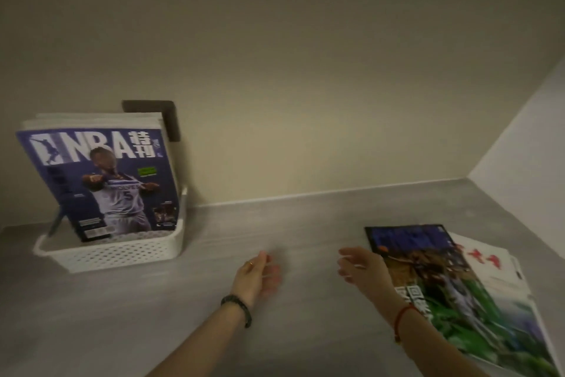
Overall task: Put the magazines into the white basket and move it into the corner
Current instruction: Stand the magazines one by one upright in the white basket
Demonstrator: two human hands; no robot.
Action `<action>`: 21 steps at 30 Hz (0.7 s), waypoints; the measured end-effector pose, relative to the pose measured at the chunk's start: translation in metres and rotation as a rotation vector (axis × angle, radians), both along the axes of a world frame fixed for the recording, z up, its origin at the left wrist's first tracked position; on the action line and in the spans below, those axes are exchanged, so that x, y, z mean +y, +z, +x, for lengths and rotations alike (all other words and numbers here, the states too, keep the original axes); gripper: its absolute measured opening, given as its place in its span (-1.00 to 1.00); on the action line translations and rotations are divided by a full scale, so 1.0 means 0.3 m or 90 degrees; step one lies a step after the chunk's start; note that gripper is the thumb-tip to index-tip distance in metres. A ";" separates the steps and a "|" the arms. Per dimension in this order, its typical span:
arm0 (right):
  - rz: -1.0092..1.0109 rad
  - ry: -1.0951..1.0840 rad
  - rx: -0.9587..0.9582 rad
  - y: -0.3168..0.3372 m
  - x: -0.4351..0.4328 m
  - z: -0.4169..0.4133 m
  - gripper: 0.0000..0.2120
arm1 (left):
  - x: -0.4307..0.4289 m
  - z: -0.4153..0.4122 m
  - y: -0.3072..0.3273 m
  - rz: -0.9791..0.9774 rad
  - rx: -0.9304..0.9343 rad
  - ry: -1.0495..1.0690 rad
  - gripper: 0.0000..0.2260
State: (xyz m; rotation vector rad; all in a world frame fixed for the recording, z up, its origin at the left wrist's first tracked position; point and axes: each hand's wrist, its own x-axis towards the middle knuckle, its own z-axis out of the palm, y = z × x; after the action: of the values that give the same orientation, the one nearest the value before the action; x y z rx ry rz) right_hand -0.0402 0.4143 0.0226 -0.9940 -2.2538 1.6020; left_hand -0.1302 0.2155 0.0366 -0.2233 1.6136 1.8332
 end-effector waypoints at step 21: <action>0.235 0.050 -0.307 -0.136 0.657 0.526 -0.50 | 0.775 0.344 -0.129 0.024 -0.209 -0.139 -0.79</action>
State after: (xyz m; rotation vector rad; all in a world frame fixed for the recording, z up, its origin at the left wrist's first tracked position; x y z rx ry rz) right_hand 0.1176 0.6115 -0.0182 -1.2988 -2.7911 0.9792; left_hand -0.0269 0.4481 -0.0021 -0.3024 1.3196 1.5672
